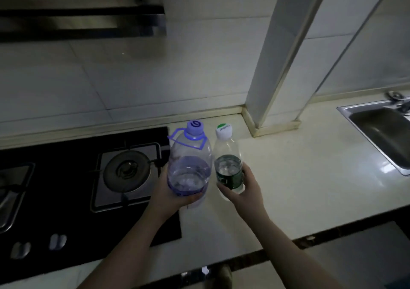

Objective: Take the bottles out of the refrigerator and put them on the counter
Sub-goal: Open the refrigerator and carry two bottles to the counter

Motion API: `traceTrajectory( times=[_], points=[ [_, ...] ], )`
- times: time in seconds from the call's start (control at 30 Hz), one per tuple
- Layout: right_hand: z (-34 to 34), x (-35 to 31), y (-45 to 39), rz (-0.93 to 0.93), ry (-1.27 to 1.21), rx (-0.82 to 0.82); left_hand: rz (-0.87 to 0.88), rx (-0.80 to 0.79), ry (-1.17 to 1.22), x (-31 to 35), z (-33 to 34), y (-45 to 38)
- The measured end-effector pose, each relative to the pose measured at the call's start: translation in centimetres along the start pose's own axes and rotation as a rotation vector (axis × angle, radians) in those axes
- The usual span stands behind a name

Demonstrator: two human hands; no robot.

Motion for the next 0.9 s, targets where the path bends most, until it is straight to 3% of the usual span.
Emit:
traceTrajectory(
  times=[0.33, 0.63, 0.9],
  points=[
    [1.4, 10.1, -7.2, 0.164, 0.091, -0.089, -0.066, 0.245, -0.1, -5.8, 3.5, -3.1],
    [5.1, 12.0, -10.8, 0.209, -0.015, -0.089, -0.148, 0.345, -0.087, -8.7, 4.7, -5.2],
    [6.8, 12.8, -10.6, 0.167, -0.012, -0.162, -0.21, 0.289, -0.112, -9.8, 4.5, -4.9]
  ],
)
Point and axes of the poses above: each hand's wrist, its own y-axis away from the middle knuckle, its own z-axis out of the palm, x = y × z, the point moved 9 cm from there along -y, towards the middle knuckle, and after that the axes turned 11 degrees about x, right-handed, at the moved point
